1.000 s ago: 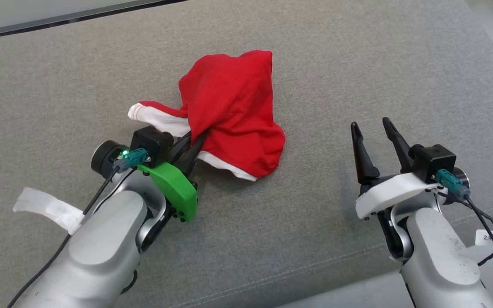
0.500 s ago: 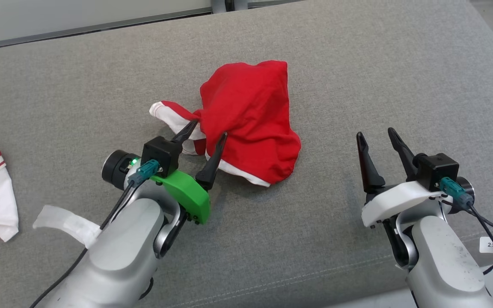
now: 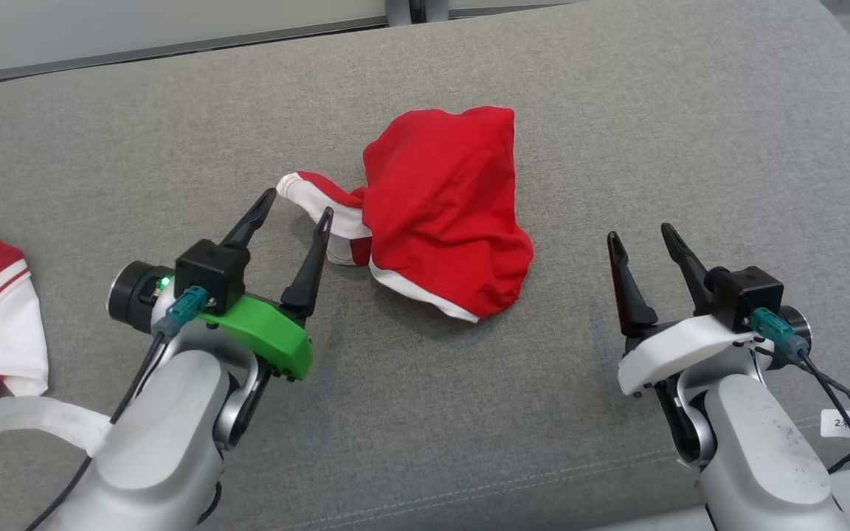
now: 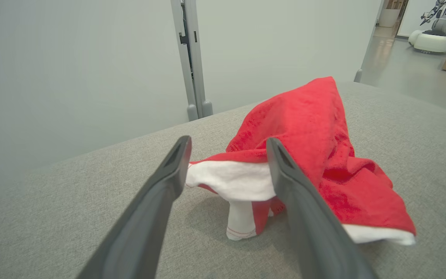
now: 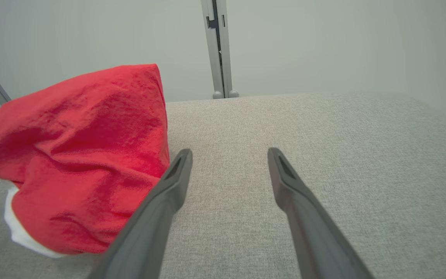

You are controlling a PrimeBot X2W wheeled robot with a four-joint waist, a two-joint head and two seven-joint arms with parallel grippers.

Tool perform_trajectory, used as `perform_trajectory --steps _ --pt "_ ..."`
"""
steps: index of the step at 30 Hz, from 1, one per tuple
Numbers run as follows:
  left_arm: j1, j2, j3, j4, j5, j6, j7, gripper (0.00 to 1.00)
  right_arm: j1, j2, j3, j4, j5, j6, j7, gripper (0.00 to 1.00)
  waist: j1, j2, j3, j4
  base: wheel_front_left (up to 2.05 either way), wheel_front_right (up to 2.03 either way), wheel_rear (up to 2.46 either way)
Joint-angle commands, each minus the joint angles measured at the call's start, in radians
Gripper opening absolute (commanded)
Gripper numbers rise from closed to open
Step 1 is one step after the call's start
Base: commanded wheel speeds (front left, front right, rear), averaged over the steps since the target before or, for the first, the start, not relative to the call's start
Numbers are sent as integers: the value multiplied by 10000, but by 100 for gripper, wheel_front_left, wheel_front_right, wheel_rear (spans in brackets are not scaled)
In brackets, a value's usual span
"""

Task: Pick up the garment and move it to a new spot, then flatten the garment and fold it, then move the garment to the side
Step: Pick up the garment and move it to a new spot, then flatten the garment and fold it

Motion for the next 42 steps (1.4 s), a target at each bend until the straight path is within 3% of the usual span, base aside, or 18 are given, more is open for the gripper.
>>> perform_trajectory --steps 1,6,16,20,28,31,32,33,34,42 --pt "-48 169 178 214 -76 -144 -39 100 -78 -23 59 27 98 1 -45 100 0 -1 22 -107 0 0 0" --pt "-558 413 275 1014 -84 -533 -40 100 -123 -82 118 22 165 1 -45 100 0 -1 122 -363 0 0 0" --pt "-1491 408 296 3106 -1103 -1276 461 100 -276 -75 296 5 194 1 -45 100 0 -1 363 -991 0 0 0" --pt "-1819 467 -45 3727 -1561 -1349 847 100 -288 -142 281 -2 225 1 -45 100 0 -1 437 -1234 0 0 0" --pt "-2277 820 -1407 3697 -3122 -1353 2000 100 -318 -198 261 -48 209 1 -45 100 0 -1 591 -1404 0 0 0" --pt "-2406 859 -1844 3745 -3478 -1355 1979 100 -329 -229 268 -72 197 1 -45 100 0 -1 646 -1406 0 0 0" --pt "-2426 810 -1954 3768 -3636 -1355 1935 85 -338 -236 270 -75 193 1 -45 100 0 -1 660 -1399 0 0 0" --pt "-2450 761 -2051 3820 -3774 -1355 1882 39 -344 -254 263 -81 183 1 -45 100 0 -1 674 -1384 0 0 0" --pt "-2544 799 -2182 3902 -3703 -1355 1736 0 -348 -259 268 -85 171 1 -45 100 0 -1 687 -1375 0 0 0" --pt "-2738 521 -2939 4574 -4240 -1355 1106 0 -338 -308 233 -61 82 1 -45 100 0 -1 674 -1252 0 0 0"
